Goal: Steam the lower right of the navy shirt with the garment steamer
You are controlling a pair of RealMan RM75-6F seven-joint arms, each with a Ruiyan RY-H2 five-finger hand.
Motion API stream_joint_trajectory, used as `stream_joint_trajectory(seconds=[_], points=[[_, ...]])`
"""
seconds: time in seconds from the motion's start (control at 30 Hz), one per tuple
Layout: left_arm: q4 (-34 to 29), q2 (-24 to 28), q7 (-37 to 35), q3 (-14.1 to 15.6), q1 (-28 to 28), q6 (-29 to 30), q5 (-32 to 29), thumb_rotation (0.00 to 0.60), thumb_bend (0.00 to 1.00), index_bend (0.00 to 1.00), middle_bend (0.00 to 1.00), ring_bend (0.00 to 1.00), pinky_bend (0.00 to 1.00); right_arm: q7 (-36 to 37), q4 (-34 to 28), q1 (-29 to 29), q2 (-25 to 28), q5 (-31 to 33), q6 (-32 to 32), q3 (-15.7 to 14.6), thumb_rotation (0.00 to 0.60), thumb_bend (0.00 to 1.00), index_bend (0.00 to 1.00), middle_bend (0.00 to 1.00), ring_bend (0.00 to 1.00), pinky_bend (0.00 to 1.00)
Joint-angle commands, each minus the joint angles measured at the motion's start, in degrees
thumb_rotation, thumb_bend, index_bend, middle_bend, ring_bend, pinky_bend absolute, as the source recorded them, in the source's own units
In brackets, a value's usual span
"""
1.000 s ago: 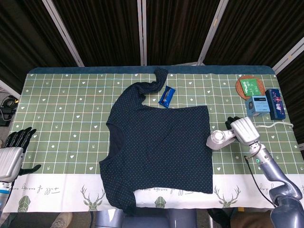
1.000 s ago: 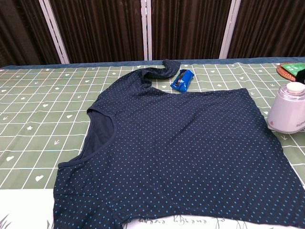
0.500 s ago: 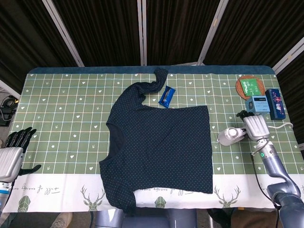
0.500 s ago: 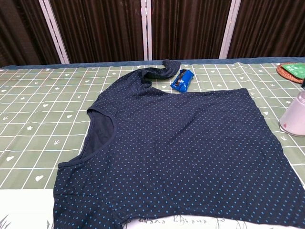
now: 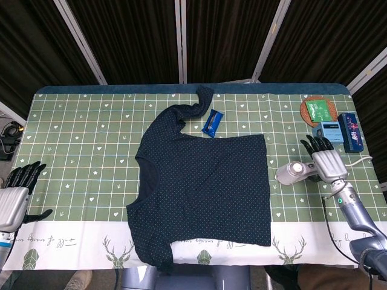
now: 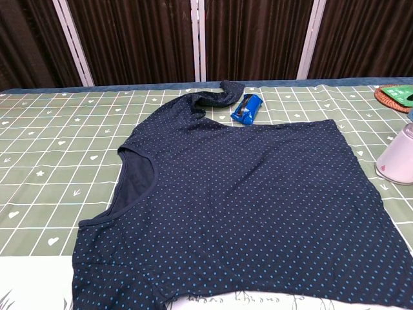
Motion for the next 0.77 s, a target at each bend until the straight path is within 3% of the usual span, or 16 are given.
stream_joint_trajectory(seconds=[0.03, 0.4, 0.63, 0.77], points=[[-0.2, 0.3, -0.4, 0.0, 0.2, 0.4, 0.3, 0.6, 0.0, 0.0, 0.0, 0.0, 0.0, -3.3, -6.9, -2.4, 5.0, 0.4, 3.3, 0.0, 0.6, 0.0, 0.0, 0.0, 0.0, 0.04], [-0.4, 1.1, -1.6, 0.1, 1.0, 2.5, 2.3, 0.6, 0.0, 0.0, 0.0, 0.0, 0.0, -3.0, -30.7, -12.6, 18.6, 0.1, 18.5, -0.7, 0.6, 0.0, 0.0, 0.0, 0.0, 0.0], [-0.6, 1.7, -3.6, 0.4, 1.9, 3.9, 4.0, 0.6, 0.0, 0.0, 0.0, 0.0, 0.0, -15.0, -46.7, -20.7, 23.0, 4.3, 28.0, -0.7, 0.6, 0.0, 0.0, 0.0, 0.0, 0.0], [-0.4, 2.0, -4.6, 0.9, 2.0, 3.7, 5.2, 0.6, 0.0, 0.0, 0.0, 0.0, 0.0, -18.1, -50.9, -22.7, 23.1, 4.6, 30.9, -0.3, 0.6, 0.0, 0.0, 0.0, 0.0, 0.0]])
